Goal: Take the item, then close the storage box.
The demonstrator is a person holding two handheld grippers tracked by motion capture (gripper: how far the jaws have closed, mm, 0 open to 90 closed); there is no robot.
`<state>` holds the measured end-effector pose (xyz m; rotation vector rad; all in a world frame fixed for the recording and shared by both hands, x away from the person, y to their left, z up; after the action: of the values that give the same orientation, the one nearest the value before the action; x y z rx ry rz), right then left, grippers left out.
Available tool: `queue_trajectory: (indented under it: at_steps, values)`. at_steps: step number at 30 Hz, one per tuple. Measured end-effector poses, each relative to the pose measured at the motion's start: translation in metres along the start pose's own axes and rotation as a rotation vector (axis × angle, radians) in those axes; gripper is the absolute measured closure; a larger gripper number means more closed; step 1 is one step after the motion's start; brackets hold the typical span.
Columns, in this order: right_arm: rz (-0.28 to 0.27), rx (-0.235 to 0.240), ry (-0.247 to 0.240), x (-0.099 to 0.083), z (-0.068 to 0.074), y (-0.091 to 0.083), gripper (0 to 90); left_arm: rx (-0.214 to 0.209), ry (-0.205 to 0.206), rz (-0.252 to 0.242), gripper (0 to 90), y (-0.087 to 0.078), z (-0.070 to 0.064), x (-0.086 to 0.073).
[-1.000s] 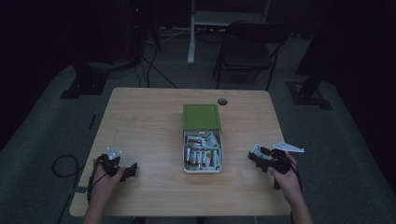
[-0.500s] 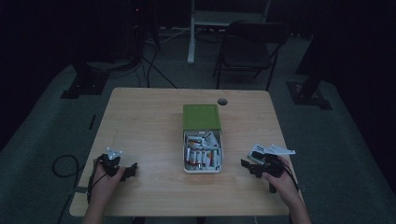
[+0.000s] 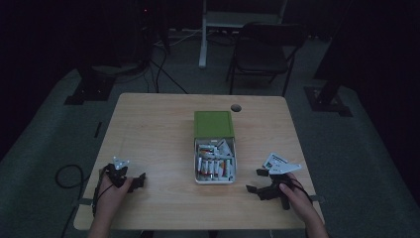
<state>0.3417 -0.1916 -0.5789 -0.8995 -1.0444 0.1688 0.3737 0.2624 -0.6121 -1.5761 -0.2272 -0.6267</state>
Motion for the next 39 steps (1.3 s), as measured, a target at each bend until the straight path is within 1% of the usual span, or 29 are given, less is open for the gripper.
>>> queue_trajectory:
  at_steps: [7, 9, 11, 13, 15, 17, 18, 19, 21, 22, 23, 24, 26, 31, 34, 39]
  values:
    - [0.045, 0.011, -0.081, -0.006, 0.008, 0.009, 14.1, 0.0, 0.0, 0.0, 0.2, 0.0, 0.0, 0.0]
    - [0.067, 0.016, -0.106, -0.009, 0.01, 0.011, 14.1, 0.0, 0.0, -0.001, 0.2, 0.0, 0.0, 0.0]
    - [0.089, 0.028, -0.122, -0.012, 0.012, 0.014, 14.1, 0.0, 0.0, 0.0, 0.2, 0.0, 0.0, 0.0]
    - [0.101, 0.027, -0.133, -0.014, 0.014, 0.016, 14.1, 0.0, 0.0, 0.0, 0.2, 0.0, 0.0, 0.0]
    - [0.124, 0.029, -0.144, -0.017, 0.014, 0.018, 14.1, 0.0, 0.0, 0.0, 0.2, 0.0, 0.0, 0.0]
    - [0.145, 0.021, -0.162, -0.02, 0.013, 0.021, 14.3, 0.0, 0.0, 0.0, 0.2, 0.0, 0.0, 0.0]
    - [0.156, 0.026, -0.165, -0.021, 0.014, 0.022, 14.4, 0.0, 0.0, 0.0, 0.2, 0.0, 0.0, 0.0]
    - [0.156, 0.026, -0.165, -0.021, 0.014, 0.022, 14.4, 0.0, 0.0, 0.0, 0.2, 0.0, 0.0, 0.0]
    - [0.169, 0.04, -0.193, -0.023, 0.015, 0.024, 14.5, 0.0, 0.0, 0.0, 0.2, 0.0, 0.0, 0.0]
    - [0.17, 0.045, -0.192, -0.022, 0.015, 0.024, 14.4, 0.0, 0.0, 0.0, 0.2, 0.0, 0.0, 0.0]
    - [0.171, 0.043, -0.193, -0.022, 0.015, 0.025, 14.4, 0.0, 0.0, 0.0, 0.2, 0.0, 0.0, 0.0]
    - [0.17, 0.03, -0.199, -0.022, 0.014, 0.025, 14.4, 0.0, 0.0, -0.001, 0.2, 0.0, 0.0, 0.0]
    - [0.165, -0.006, -0.223, -0.022, 0.012, 0.026, 14.3, 0.0, 0.0, -0.001, 0.2, 0.0, 0.0, 0.0]
    - [0.174, -0.033, -0.261, -0.025, 0.01, 0.026, 13.9, -0.001, -0.002, 0.0, 0.2, 0.0, 0.0, 0.0]
    - [0.176, -0.036, -0.264, -0.025, 0.01, 0.026, 13.8, 0.0, -0.002, 0.0, 0.2, 0.0, 0.0, 0.0]
    - [0.178, -0.043, -0.255, -0.025, 0.01, 0.026, 12.7, 0.001, 0.0, 0.002, 0.3, 0.0, 0.0, 0.0]
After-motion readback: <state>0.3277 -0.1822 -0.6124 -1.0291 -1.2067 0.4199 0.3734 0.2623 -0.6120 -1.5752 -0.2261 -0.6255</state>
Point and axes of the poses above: each handheld gripper's, and its own axes: y roughly forward along the jaws, x roughly out of its top, z roughly to its left, the point moved 9 cm from there along y, roughly forward along the jaws, and after that the axes turned 12 degrees about z, right-handed, at the moved point
